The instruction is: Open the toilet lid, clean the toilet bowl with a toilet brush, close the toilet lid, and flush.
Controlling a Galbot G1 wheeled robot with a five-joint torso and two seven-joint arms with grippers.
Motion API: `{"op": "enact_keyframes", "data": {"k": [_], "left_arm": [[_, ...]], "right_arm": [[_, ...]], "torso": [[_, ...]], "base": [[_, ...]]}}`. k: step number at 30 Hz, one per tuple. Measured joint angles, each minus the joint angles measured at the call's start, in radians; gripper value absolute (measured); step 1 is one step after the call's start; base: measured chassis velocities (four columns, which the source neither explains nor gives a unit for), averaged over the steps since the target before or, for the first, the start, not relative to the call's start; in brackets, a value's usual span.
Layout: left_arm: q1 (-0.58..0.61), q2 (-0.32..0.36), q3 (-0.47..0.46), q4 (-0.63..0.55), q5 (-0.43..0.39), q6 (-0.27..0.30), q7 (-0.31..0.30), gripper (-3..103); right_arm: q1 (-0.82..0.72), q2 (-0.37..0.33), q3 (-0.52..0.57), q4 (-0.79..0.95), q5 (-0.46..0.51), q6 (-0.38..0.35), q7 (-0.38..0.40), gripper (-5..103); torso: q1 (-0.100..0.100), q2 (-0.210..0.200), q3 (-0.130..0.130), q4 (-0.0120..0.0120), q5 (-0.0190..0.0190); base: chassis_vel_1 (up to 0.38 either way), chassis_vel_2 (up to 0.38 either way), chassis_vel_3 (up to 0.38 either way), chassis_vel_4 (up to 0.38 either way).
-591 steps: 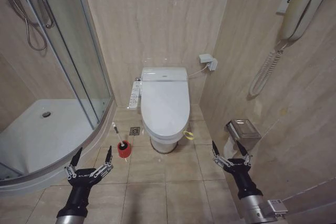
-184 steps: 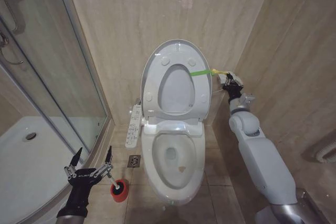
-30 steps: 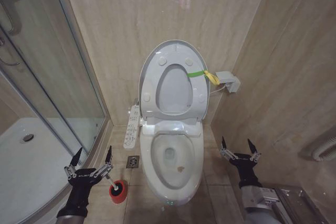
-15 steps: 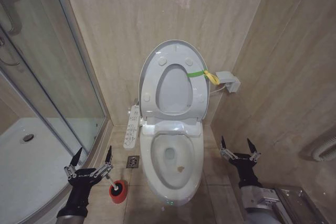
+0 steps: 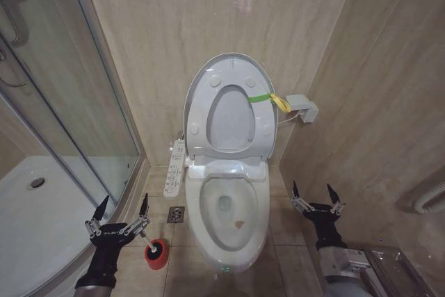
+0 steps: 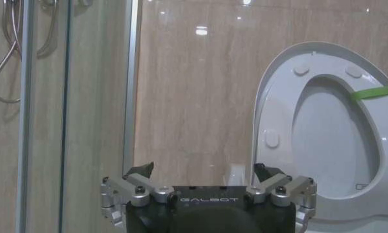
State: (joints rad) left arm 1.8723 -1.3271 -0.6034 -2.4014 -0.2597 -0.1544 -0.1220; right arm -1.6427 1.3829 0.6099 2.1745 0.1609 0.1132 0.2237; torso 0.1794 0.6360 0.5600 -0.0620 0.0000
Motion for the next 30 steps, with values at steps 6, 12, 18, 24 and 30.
{"op": "enact_keyframes", "data": {"k": [6,12,18,24,30], "left_arm": [[0.000,0.000,0.000,0.000,0.000,0.000,0.000,100],[0.000,0.000,0.000,0.000,0.000,0.000,0.000,100],[0.000,0.000,0.000,0.000,0.000,0.000,0.000,100],[0.000,0.000,0.000,0.000,0.000,0.000,0.000,100],[0.000,0.000,0.000,0.000,0.000,0.000,0.000,100]], "right_arm": [[0.000,0.000,0.000,0.000,0.000,0.000,0.001,100],[0.000,0.000,0.000,0.000,-0.001,0.000,0.001,100],[0.000,0.000,0.000,0.000,-0.001,0.000,0.001,100],[0.000,0.000,0.000,0.000,-0.001,0.000,0.001,100],[0.000,0.000,0.000,0.000,-0.001,0.000,0.001,100]], "torso": [[0.000,0.000,0.000,0.0000,0.0000],[0.000,0.000,0.000,0.0000,0.0000],[0.000,0.000,0.000,0.0000,0.0000],[0.000,0.000,0.000,0.0000,0.0000],[0.000,0.000,0.000,0.0000,0.0000]], "base": [[0.000,0.000,0.000,0.000],[0.000,0.000,0.000,0.000],[0.000,0.000,0.000,0.000],[0.000,0.000,0.000,0.000],[0.000,0.000,0.000,0.000]]}}
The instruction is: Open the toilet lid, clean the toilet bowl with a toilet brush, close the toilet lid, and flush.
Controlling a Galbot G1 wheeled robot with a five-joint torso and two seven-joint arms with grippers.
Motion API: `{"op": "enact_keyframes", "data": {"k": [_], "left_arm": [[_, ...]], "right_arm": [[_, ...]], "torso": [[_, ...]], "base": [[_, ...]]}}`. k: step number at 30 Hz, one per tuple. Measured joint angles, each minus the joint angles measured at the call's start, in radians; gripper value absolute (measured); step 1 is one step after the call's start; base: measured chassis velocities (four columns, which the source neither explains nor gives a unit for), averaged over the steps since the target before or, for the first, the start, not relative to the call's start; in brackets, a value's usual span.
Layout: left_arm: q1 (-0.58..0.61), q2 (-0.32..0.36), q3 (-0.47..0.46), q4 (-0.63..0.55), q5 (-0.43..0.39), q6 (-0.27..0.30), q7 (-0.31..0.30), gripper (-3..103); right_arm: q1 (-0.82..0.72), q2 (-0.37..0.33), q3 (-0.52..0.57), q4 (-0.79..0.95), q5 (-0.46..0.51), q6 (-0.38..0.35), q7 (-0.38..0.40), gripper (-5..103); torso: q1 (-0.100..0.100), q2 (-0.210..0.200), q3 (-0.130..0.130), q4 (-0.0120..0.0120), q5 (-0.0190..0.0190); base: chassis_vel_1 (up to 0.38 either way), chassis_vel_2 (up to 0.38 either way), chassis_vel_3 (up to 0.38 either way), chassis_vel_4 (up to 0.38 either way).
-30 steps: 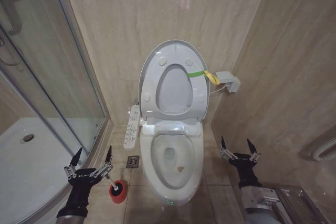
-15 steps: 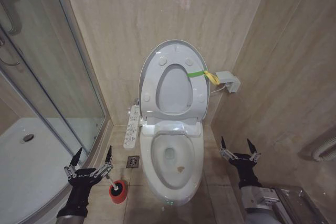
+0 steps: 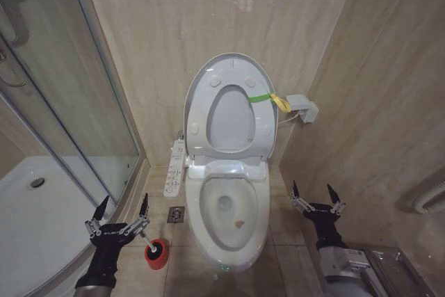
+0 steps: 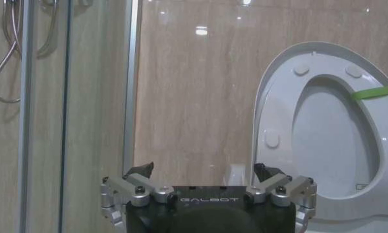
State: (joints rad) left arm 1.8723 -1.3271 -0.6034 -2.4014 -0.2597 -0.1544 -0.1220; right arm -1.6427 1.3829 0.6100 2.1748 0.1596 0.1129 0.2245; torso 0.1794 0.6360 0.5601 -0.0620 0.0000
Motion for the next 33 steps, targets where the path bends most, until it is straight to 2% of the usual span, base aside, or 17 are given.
{"op": "enact_keyframes", "data": {"k": [33], "left_arm": [[0.000,0.000,0.000,0.000,0.000,0.000,0.000,100]], "right_arm": [[0.000,0.000,0.000,0.000,0.000,0.000,0.000,100]], "torso": [[0.000,0.000,0.000,0.0000,0.0000]], "base": [[0.000,0.000,0.000,0.000]]}}
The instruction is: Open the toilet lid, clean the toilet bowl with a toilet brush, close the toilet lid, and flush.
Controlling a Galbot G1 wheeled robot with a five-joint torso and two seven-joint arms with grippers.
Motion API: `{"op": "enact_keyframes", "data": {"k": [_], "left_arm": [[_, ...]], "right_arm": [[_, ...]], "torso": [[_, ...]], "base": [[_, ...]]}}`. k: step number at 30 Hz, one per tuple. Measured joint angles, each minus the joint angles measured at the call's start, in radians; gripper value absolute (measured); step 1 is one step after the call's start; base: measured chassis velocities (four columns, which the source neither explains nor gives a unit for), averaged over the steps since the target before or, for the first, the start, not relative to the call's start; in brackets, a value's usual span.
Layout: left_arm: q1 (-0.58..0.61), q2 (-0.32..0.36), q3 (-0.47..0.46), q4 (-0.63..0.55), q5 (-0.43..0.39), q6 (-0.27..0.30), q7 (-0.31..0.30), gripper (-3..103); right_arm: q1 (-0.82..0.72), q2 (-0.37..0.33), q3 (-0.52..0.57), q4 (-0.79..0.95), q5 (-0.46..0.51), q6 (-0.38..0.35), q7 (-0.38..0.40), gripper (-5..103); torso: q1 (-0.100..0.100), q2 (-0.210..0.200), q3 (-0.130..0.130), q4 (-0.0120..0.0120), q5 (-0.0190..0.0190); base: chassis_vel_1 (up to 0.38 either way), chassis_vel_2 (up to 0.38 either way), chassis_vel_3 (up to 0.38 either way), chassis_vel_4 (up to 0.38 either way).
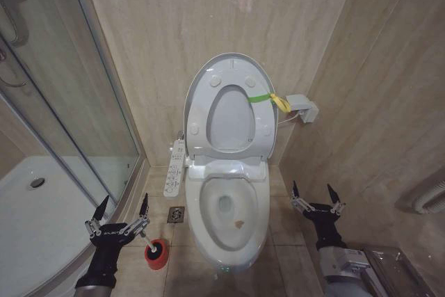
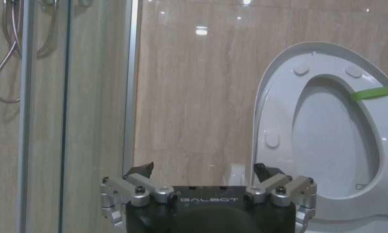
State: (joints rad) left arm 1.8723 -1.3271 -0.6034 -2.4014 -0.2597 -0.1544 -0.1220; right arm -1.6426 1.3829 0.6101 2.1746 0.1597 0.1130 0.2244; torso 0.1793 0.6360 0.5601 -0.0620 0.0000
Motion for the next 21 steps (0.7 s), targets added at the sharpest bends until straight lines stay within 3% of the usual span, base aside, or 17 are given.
{"op": "enact_keyframes", "data": {"k": [21], "left_arm": [[0.000,0.000,0.000,0.000,0.000,0.000,0.000,100]], "right_arm": [[0.000,0.000,0.000,0.000,0.000,0.000,0.000,100]], "torso": [[0.000,0.000,0.000,0.0000,0.0000]], "base": [[0.000,0.000,0.000,0.000]]}}
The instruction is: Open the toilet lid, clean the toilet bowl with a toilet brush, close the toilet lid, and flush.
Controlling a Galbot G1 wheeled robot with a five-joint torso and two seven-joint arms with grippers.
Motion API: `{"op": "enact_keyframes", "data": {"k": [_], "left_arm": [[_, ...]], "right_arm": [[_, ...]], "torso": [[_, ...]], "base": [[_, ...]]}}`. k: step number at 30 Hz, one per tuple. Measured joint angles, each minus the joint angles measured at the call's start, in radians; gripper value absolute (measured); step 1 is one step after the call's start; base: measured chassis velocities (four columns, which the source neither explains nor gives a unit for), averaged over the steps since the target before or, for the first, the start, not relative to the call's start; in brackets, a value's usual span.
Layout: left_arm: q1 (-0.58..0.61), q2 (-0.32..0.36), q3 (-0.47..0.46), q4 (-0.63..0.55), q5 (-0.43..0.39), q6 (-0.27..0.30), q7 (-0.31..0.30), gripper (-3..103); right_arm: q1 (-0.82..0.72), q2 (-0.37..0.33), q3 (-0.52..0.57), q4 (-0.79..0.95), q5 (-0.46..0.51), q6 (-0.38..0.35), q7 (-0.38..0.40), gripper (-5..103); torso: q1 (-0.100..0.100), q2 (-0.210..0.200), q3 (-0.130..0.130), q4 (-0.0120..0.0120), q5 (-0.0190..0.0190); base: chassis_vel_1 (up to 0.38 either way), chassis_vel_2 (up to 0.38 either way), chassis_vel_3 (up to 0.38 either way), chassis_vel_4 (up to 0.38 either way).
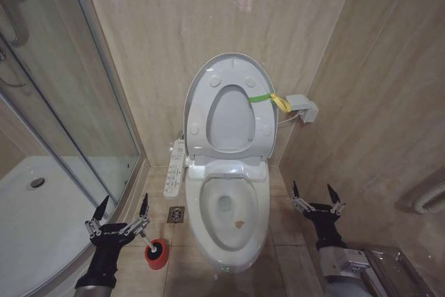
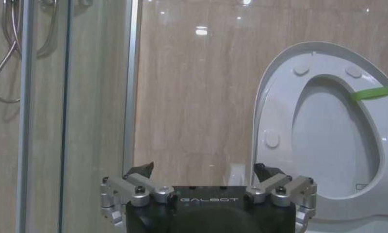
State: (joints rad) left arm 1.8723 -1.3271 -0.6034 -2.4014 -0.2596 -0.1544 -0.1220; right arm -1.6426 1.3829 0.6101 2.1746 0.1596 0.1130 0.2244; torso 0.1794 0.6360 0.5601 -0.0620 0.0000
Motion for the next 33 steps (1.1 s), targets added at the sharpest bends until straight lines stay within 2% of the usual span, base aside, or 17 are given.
{"op": "enact_keyframes", "data": {"k": [33], "left_arm": [[0.000,0.000,0.000,0.000,0.000,0.000,0.000,100]], "right_arm": [[0.000,0.000,0.000,0.000,0.000,0.000,0.000,100]], "torso": [[0.000,0.000,0.000,0.0000,0.0000]], "base": [[0.000,0.000,0.000,0.000]]}}
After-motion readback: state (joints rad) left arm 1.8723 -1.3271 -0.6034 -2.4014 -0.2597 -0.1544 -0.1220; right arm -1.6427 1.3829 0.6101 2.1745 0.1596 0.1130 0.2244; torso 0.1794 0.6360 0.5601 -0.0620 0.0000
